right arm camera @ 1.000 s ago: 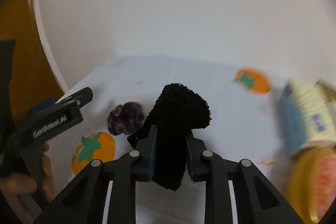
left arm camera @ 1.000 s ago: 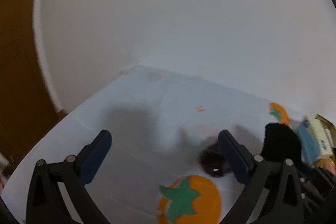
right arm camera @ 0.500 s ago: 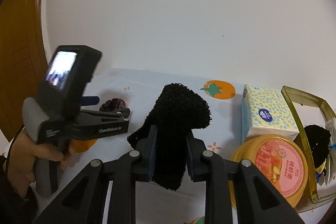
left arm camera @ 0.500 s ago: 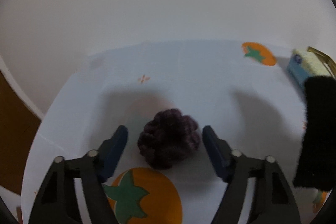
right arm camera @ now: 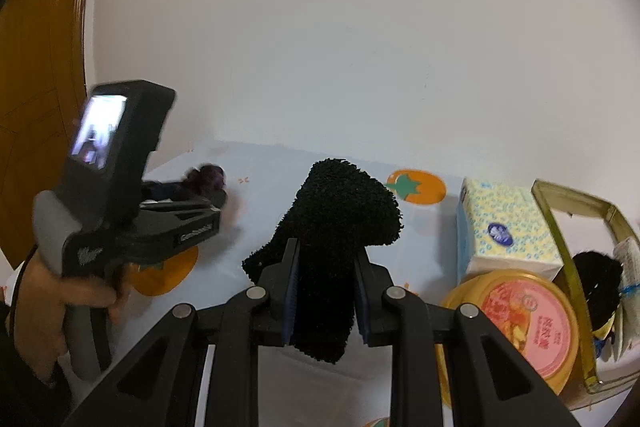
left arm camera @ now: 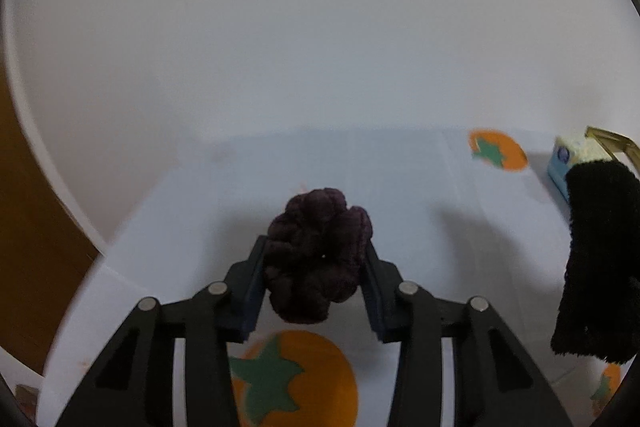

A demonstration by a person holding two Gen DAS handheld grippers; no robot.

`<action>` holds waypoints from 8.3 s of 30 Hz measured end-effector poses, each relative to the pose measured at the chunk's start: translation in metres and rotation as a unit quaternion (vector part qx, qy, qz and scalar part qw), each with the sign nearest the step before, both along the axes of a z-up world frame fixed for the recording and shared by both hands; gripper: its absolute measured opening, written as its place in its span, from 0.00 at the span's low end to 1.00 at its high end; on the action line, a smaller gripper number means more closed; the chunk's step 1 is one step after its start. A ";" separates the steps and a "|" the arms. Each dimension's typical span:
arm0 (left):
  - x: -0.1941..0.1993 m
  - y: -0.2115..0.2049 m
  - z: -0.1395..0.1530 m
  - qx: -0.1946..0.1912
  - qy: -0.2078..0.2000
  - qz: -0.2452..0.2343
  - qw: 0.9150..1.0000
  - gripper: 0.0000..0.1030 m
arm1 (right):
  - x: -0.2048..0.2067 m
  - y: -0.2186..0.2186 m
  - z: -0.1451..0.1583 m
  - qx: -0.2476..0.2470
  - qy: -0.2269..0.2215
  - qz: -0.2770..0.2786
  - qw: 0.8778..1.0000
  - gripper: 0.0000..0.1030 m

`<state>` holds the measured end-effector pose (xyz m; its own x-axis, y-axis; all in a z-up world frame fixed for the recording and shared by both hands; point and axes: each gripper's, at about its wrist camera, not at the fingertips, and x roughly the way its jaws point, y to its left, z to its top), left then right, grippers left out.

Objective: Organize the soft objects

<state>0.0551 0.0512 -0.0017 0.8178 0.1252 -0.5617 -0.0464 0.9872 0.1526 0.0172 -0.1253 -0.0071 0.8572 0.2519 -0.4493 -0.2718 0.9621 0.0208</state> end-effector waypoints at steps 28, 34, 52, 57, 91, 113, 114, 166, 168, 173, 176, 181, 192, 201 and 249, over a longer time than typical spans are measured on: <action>-0.057 -0.045 0.026 -0.061 -0.086 -0.007 0.994 0.40 | -0.070 -0.036 0.015 -0.064 -0.089 -0.014 0.994 0.26; -0.064 -0.065 0.025 -0.057 -0.091 -0.013 0.994 0.40 | -0.079 -0.051 0.019 -0.066 -0.094 -0.020 0.993 0.26; -0.082 -0.132 0.024 -0.081 -0.079 -0.063 0.992 0.40 | -0.099 -0.092 0.027 -0.070 -0.105 -0.060 0.990 0.26; -0.086 -0.152 0.025 -0.082 -0.081 -0.079 0.990 0.40 | -0.106 -0.107 0.032 -0.069 -0.107 -0.074 0.989 0.26; -0.070 -0.299 0.050 -0.079 -0.086 -0.204 0.972 0.40 | -0.103 -0.219 0.051 -0.054 -0.120 -0.180 0.975 0.26; -0.060 -0.360 0.054 -0.083 -0.073 -0.243 0.964 0.40 | -0.105 -0.239 0.072 -0.057 -0.116 -0.220 0.967 0.26; -0.059 -0.362 0.055 -0.084 -0.073 -0.244 0.963 0.40 | -0.105 -0.239 0.072 -0.057 -0.115 -0.223 0.966 0.26; 0.073 -0.392 0.024 -0.115 0.175 -0.177 0.962 0.40 | 0.102 -0.301 0.066 0.007 0.167 -0.154 0.974 0.28; 0.078 -0.391 0.020 -0.117 0.188 -0.172 0.960 0.45 | 0.108 -0.301 0.061 0.016 0.184 -0.144 0.972 0.30; 0.082 -0.397 0.020 -0.088 0.215 -0.175 0.957 0.86 | 0.114 -0.306 0.053 0.064 0.216 -0.124 0.966 0.57; 0.086 -0.397 0.021 -0.105 0.250 -0.183 0.945 1.00 | 0.110 -0.313 0.059 0.084 0.220 -0.121 0.964 0.61; 0.087 -0.398 0.023 -0.132 0.302 -0.188 0.925 1.00 | 0.100 -0.318 0.068 0.102 0.225 -0.122 0.961 0.62; 0.058 -0.383 0.036 -0.126 0.267 -0.197 0.935 1.00 | 0.058 -0.339 0.060 0.229 0.219 -0.137 0.938 0.63; 0.021 -0.362 0.045 -0.138 0.129 -0.147 0.971 1.00 | -0.004 -0.346 0.050 0.274 0.080 -0.211 0.935 0.63; -0.124 -0.253 0.045 -0.090 -0.178 -0.113 0.973 1.00 | -0.133 -0.250 0.053 0.047 -0.148 -0.253 0.955 0.77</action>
<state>-0.0689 -0.2014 0.0436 0.9601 -0.1549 -0.2330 0.1569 0.9876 -0.0101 -0.1154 -0.3757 0.0458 0.9658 -0.2002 -0.1647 0.2194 0.9696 0.1085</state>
